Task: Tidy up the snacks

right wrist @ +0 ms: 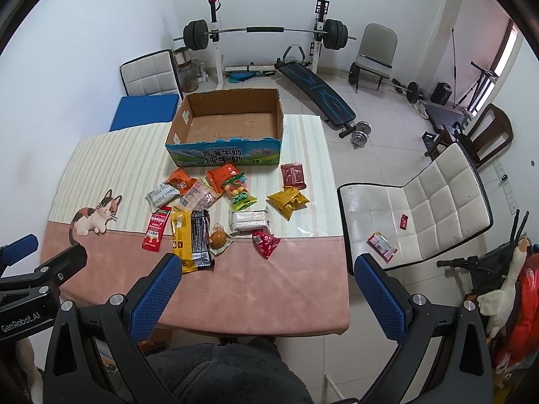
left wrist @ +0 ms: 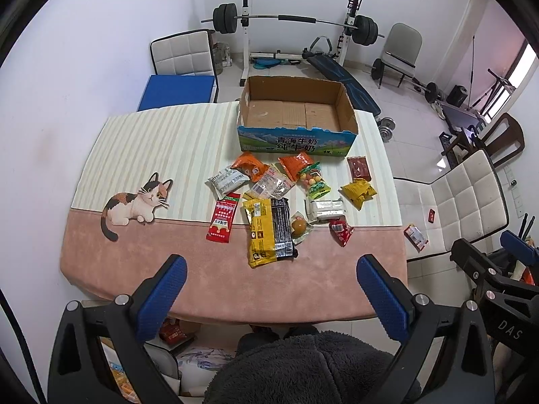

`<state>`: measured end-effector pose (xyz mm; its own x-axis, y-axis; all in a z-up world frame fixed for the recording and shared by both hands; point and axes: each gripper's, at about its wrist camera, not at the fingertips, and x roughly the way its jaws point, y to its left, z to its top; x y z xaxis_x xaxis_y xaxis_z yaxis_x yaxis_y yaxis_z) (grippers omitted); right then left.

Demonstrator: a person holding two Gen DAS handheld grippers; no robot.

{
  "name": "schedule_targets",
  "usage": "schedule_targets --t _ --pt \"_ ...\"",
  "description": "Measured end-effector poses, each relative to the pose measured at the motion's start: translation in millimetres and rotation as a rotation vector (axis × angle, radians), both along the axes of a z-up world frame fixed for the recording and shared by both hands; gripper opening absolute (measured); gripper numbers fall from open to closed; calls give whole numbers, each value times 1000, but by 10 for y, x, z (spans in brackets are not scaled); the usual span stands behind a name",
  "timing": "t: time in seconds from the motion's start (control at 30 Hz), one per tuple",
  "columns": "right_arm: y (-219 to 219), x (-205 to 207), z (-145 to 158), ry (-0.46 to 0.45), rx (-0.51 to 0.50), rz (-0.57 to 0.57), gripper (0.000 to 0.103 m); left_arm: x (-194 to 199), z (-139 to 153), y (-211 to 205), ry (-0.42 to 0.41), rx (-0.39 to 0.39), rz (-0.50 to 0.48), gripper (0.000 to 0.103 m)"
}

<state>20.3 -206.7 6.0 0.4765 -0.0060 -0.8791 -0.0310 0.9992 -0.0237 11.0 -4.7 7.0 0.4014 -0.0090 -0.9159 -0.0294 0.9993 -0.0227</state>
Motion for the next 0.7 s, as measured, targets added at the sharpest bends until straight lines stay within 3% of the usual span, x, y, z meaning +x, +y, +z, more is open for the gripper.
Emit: schedule_targets --t 0.7 --pt "7 -54 40 -7 8 -4 103 -12 25 -2 -5 -2 0 103"
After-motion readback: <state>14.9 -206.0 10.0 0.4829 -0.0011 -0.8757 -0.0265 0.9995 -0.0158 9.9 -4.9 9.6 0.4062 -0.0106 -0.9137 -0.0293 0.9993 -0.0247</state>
